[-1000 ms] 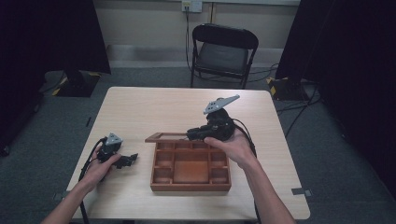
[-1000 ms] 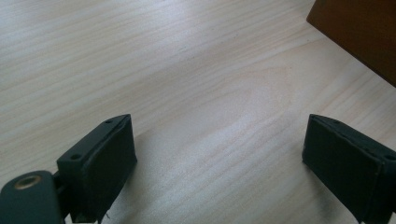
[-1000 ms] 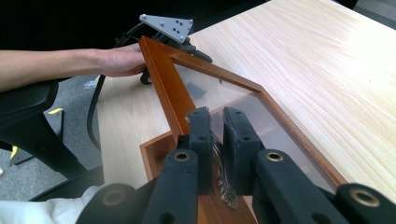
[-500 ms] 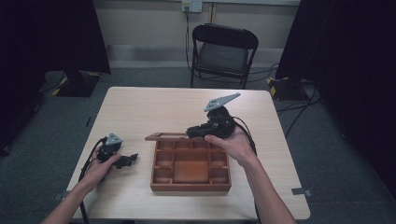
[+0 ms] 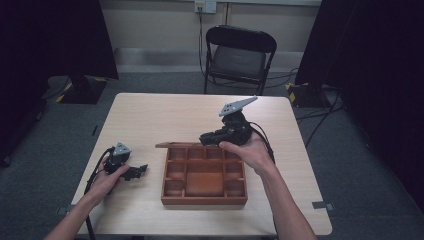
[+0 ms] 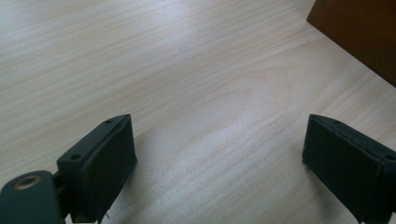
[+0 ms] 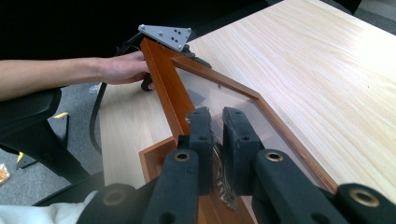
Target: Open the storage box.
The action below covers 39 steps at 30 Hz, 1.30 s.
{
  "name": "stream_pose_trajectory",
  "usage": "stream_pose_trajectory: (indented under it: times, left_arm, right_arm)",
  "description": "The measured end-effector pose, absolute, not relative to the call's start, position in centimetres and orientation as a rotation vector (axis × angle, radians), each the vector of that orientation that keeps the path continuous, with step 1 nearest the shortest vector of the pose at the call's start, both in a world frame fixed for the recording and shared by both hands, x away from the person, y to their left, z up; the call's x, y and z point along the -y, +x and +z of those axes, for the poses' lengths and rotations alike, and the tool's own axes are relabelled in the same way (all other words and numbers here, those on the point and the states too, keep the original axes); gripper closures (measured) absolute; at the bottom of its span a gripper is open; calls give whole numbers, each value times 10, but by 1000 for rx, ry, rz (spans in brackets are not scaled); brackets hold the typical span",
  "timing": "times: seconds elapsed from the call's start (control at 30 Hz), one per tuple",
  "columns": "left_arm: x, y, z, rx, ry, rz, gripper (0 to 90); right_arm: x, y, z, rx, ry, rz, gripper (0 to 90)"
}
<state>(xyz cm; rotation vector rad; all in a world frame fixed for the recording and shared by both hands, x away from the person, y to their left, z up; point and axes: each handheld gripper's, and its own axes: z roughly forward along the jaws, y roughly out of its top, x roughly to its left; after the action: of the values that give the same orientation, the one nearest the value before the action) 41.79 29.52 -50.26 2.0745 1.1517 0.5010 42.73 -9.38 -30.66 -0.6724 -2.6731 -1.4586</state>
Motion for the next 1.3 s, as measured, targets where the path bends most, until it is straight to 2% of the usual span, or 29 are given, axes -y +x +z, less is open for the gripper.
stream_pose_trajectory:
  times: [1.3]
  left_arm:
    - [-295,418,-503,-1153,2075,502,87]
  right_arm:
    - [97,438,-305,2617,-700,-1502,834]
